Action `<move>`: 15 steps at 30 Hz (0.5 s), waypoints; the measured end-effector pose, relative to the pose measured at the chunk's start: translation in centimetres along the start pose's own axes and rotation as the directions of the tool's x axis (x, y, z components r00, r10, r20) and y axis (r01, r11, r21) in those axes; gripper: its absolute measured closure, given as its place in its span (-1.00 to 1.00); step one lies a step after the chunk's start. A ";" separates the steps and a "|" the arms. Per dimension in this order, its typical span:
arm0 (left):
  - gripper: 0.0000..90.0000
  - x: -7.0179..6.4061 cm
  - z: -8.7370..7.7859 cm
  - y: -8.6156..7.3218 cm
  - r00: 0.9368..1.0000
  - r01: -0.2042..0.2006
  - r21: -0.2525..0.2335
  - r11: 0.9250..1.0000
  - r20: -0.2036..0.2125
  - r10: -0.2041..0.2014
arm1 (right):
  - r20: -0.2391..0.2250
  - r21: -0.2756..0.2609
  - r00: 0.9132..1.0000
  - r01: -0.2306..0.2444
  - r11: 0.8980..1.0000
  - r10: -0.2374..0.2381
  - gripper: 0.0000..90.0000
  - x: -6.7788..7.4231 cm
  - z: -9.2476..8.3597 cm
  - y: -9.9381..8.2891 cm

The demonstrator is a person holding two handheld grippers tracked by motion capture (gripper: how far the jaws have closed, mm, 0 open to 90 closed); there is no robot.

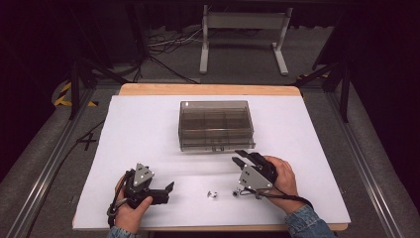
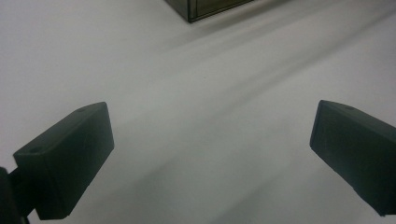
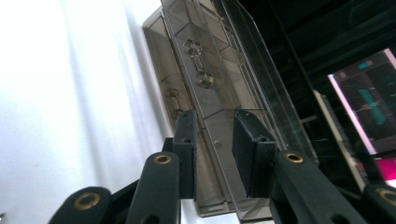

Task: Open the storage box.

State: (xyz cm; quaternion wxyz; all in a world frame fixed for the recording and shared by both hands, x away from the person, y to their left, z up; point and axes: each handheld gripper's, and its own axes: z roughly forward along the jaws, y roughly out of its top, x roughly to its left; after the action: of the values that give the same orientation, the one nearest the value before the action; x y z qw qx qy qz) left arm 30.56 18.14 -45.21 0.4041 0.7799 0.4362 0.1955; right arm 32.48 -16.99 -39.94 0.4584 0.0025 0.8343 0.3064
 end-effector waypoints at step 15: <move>-0.99 0.0 0.0 0.0 1.000 -0.001 0.002 1.000 0.002 0.001 | -0.202 -0.005 0.951 -0.240 0.971 0.234 0.45 -2.4 -0.9 -0.2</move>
State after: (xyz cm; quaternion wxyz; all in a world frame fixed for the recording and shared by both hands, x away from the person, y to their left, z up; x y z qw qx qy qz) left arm 30.54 18.10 -45.22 0.4036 0.7807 0.4356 0.1947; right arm 33.23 -18.23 -37.87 0.3322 0.0648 0.8651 0.3702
